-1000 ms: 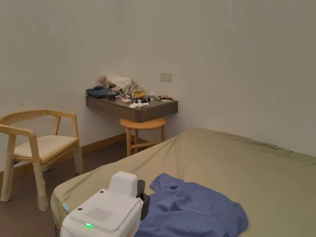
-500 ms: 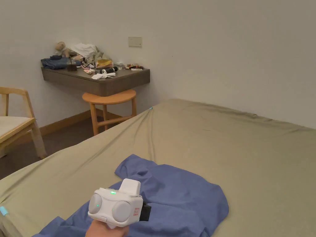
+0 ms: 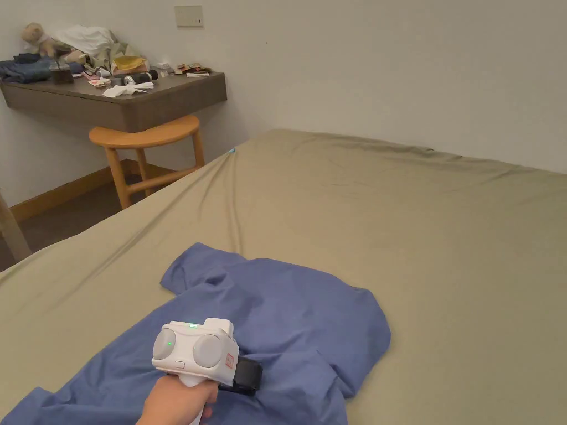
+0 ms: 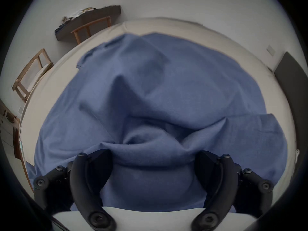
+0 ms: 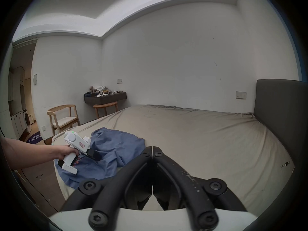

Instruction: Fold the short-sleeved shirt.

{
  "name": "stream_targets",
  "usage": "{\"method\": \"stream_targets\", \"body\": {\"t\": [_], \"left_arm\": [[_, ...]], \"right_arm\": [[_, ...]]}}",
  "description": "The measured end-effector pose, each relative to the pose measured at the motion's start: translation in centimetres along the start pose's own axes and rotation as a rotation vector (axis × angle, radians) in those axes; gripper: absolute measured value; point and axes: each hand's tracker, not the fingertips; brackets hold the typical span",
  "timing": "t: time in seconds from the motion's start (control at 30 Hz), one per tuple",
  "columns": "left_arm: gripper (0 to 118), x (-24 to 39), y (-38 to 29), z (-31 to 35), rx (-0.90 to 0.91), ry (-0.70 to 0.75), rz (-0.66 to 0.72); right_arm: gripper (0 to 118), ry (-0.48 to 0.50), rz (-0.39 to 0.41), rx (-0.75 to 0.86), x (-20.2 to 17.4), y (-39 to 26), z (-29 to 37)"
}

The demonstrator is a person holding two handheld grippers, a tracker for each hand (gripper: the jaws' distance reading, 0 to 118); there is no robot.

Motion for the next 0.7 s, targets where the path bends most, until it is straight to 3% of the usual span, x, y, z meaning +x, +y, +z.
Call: {"method": "stream_targets", "body": {"t": [0.07,0.1,0.13,0.2,0.37,0.47,0.57,0.7], "left_arm": [[98,-0.2,0.2,0.6,0.049,-0.001,0.033],[86,-0.1,0.2,0.7,0.045,0.002,0.033],[67,0.0,0.0,1.6,0.047,-0.004,0.019],[1,0.0,0.3,3.2,0.090,-0.038,0.028],[1,1.1,-0.2,3.1,0.056,0.002,-0.047],[1,0.9,-0.4,4.6,0.131,-0.017,0.070],[1,3.5,-0.3,6.9,0.179,-0.016,-0.062],[1,8.9,0.3,10.9,0.245,-0.111,-0.129]], "right_arm": [[1,-0.001,0.001,-0.008,0.1,-0.1,0.0],[1,-0.002,0.001,-0.008,0.1,-0.1,0.0],[1,-0.002,0.002,-0.007,0.1,-0.1,0.1],[1,-0.001,0.002,-0.007,0.0,-0.1,0.3],[1,0.011,-0.022,0.003,-0.3,0.1,1.2],[1,0.012,-0.017,0.019,0.0,0.4,2.3],[1,-0.006,-0.016,0.031,1.0,0.8,3.8],[1,-0.043,-0.034,0.054,2.8,1.3,6.9]]}}
